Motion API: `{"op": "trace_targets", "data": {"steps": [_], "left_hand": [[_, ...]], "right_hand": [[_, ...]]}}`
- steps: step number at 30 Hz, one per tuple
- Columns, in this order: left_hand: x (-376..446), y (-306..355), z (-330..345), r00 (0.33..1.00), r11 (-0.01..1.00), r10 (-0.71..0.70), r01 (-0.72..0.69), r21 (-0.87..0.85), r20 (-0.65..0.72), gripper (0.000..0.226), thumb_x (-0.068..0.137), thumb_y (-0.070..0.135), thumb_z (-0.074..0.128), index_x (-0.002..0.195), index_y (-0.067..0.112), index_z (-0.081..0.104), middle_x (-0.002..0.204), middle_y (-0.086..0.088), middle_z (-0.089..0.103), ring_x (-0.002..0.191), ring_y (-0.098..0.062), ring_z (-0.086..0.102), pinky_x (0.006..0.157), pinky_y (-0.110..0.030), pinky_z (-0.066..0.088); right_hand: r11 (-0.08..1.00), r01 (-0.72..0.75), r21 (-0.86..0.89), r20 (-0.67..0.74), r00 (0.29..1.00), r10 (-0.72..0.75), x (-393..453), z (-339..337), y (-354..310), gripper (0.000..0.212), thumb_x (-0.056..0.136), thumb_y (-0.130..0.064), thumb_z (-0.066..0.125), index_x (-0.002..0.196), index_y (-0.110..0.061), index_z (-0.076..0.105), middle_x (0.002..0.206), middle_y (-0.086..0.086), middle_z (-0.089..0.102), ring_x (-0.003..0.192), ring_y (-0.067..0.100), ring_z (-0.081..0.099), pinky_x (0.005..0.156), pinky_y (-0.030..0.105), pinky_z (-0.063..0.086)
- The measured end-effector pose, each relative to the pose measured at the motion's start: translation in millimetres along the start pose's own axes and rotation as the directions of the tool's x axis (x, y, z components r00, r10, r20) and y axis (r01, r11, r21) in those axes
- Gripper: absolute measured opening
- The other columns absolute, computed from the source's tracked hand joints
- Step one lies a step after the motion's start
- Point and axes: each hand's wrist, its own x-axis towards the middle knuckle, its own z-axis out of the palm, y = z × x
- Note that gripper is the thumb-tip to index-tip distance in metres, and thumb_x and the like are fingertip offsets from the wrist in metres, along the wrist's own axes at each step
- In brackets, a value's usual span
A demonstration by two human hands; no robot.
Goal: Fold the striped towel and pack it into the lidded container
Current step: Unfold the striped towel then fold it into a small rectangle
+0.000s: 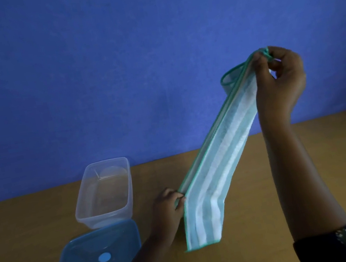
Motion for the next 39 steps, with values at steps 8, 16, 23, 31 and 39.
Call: {"op": "trace_targets", "data": {"steps": [8,16,23,31,39], "left_hand": [[-4,1,-43,0.974,0.999,-0.040,0.046,0.018,-0.222,0.023,0.069,0.025,0.042,0.068,0.008,0.058,0.074,-0.010,0.061,0.062,-0.021,0.057,0.059,-0.030,0.042],[-14,-2,-71,0.987,0.913,0.142,-0.158,0.377,0.072,0.011,0.059,0.014,0.049,0.064,0.013,0.060,0.064,-0.004,0.060,0.046,-0.026,0.058,0.044,-0.025,0.045],[2,-19,-96,0.999,0.955,0.048,-0.044,0.292,-0.005,0.033,0.066,0.028,0.036,0.078,0.009,0.061,0.080,-0.012,0.062,0.064,-0.032,0.062,0.057,-0.031,0.047],[-7,-40,-111,0.997,0.948,0.079,-0.066,0.312,-0.028,0.013,0.071,0.028,0.041,0.083,0.024,0.042,0.079,-0.008,0.062,0.058,-0.028,0.061,0.053,-0.024,0.039],[25,-29,-114,0.968,0.939,0.151,-0.078,0.335,-0.200,0.038,0.082,0.028,0.034,0.085,0.001,0.062,0.080,-0.021,0.063,0.065,-0.038,0.063,0.060,-0.042,0.052]], "right_hand": [[0.990,-0.139,0.015,-0.018,0.990,0.139,23,-14,39,0.006,0.081,-0.033,0.065,0.082,-0.031,0.059,0.080,0.000,0.060,0.067,-0.001,0.053,0.069,0.023,0.047],[0.931,-0.364,0.025,0.012,0.932,0.363,33,-40,110,0.010,0.086,-0.022,0.064,0.081,-0.014,0.062,0.073,0.003,0.060,0.074,0.016,0.058,0.075,0.034,0.049],[0.783,-0.621,0.023,0.231,0.766,0.600,18,-58,133,0.025,0.093,-0.012,0.054,0.069,-0.014,0.051,0.054,0.002,0.055,0.042,-0.001,0.054,0.052,0.013,0.052],[0.663,-0.734,-0.147,0.270,0.615,0.741,-8,-71,169,0.028,0.093,-0.008,0.052,0.067,-0.013,0.046,0.060,0.008,0.044,0.035,0.001,0.051,0.040,0.010,0.047],[0.530,-0.838,0.129,0.324,0.541,0.776,-37,-58,208,0.025,0.096,-0.006,0.044,0.073,-0.017,0.045,0.067,0.008,0.059,0.048,0.005,0.063,0.052,0.020,0.057]]}}
